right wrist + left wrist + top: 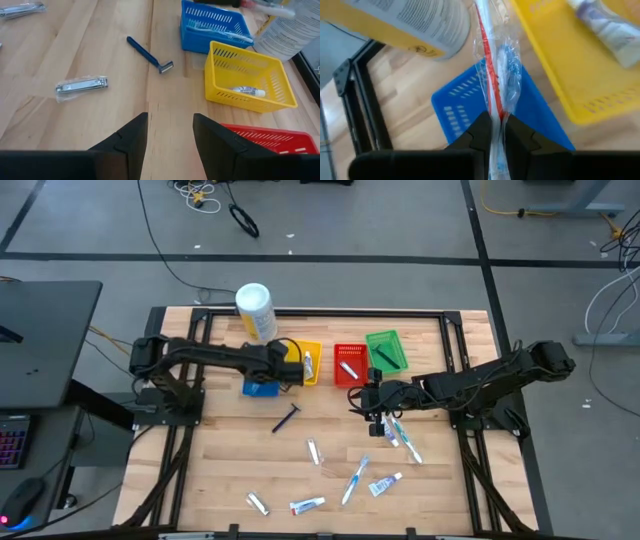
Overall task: Pick & Place Travel size toiletries
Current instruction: Put the red toothbrush into the blue bin
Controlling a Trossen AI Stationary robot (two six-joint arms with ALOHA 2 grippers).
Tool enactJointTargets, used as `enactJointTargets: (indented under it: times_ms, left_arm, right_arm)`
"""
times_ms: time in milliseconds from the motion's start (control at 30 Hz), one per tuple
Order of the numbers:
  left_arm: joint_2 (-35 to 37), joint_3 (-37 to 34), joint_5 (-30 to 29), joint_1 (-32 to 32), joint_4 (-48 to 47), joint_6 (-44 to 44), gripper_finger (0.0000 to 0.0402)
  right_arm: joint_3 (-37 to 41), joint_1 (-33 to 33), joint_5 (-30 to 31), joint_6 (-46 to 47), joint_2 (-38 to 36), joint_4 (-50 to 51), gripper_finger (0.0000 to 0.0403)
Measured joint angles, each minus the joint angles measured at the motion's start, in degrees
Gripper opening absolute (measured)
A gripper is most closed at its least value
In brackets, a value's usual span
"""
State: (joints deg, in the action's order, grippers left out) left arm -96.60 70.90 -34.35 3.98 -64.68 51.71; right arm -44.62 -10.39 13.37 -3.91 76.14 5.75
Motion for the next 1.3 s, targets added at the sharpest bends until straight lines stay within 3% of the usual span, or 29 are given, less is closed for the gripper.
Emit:
enactJointTargets:
  times_ms: [167, 267, 467, 900, 1133, 1300]
  left_arm:
    - [0.00, -7.98, 4.02, 1.47, 15.08, -7.86, 0.0042]
    - [0.00, -12.20, 5.50, 1.61, 19.00, -7.30, 0.0042]
    - [0.63, -13.72, 1.52, 0.26, 19.07, -6.93, 0.0043]
    - [1.18, -14.10, 7.96, 0.14, 15.84, -4.07, 0.0048]
    - [1.18, -14.10, 11.43, 0.02, 15.54, -7.62, 0.0094]
    - [1.12, -13.60, 14.54, 0.36, 14.27, -8.52, 0.0142]
  right_arm:
    - [0.00, 0.00, 0.00, -0.01, 0.00, -0.05, 0.0167]
    - [0.00, -0.01, 0.00, -0.01, 0.00, -0.02, 0.0167]
    - [0.00, 0.02, 0.00, -0.01, 0.00, -0.07, 0.0167]
    - [0.00, 0.02, 0.00, 0.38, 0.00, -0.84, 0.0167]
    - [0.00, 0.02, 0.02, 0.14, 0.00, -2.33, 0.0167]
    - [0.00, 0.03, -0.08, 5.64, 0.00, -2.03, 0.0167]
